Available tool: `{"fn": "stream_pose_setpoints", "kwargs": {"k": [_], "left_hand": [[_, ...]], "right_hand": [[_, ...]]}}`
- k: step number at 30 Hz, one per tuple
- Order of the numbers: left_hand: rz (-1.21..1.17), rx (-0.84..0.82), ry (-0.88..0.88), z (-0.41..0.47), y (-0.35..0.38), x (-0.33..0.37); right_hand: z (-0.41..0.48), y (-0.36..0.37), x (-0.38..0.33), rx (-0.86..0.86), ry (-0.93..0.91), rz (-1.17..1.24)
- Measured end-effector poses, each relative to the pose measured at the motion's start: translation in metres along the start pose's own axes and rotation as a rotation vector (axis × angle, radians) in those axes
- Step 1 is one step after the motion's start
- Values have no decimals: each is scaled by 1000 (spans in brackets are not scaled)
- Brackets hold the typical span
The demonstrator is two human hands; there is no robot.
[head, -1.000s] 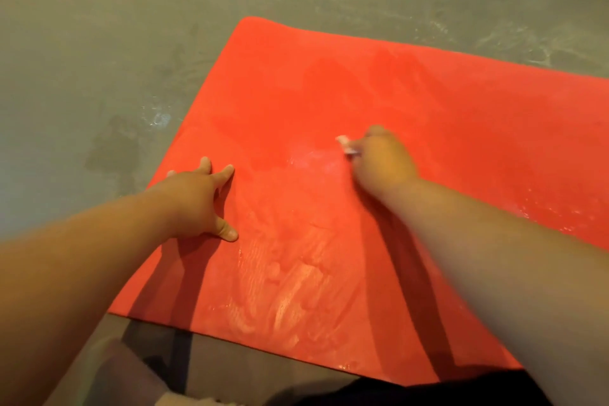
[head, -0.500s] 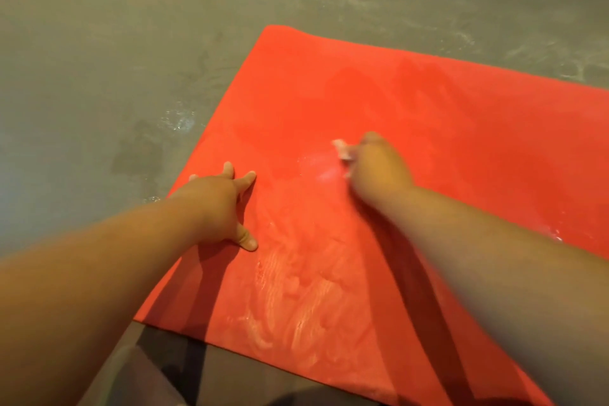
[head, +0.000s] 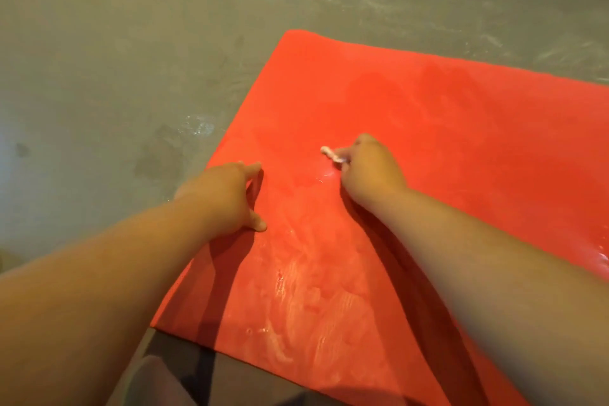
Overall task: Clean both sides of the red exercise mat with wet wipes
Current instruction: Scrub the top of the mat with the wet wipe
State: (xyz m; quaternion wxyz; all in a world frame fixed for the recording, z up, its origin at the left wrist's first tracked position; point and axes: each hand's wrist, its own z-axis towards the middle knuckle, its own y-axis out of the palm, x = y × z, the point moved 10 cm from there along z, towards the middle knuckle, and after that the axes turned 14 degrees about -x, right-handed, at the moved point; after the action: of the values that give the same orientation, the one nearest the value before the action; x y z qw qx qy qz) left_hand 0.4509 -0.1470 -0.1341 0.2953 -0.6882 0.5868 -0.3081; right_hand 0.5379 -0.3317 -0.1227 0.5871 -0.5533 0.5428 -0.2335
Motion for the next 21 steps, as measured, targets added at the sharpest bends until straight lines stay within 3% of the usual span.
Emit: {"fn": "stream_pose_setpoints", "kwargs": {"k": [3, 5, 8, 11, 14, 16, 19, 21], "left_hand": [[79, -82, 26, 4, 6, -4], [104, -162, 64, 6, 11, -6], [104, -218, 87, 6, 13, -10], [105, -202, 85, 7, 12, -8], [79, -182, 80, 8, 11, -8], [79, -164, 61, 10, 10, -11], [111, -160, 24, 12, 10, -17], [138, -166, 25, 15, 9, -16]], "right_hand": [[10, -47, 87, 100, 322, -127], [10, -55, 100, 120, 395, -119], [8, -22, 36, 126, 208, -33], [-2, 22, -54, 26, -161, -63], [-2, 28, -65, -53, -384, -83], [14, 2, -27, 16, -282, -99], [35, -44, 61, 171, 192, -97], [35, -40, 50, 193, 249, -71]]}}
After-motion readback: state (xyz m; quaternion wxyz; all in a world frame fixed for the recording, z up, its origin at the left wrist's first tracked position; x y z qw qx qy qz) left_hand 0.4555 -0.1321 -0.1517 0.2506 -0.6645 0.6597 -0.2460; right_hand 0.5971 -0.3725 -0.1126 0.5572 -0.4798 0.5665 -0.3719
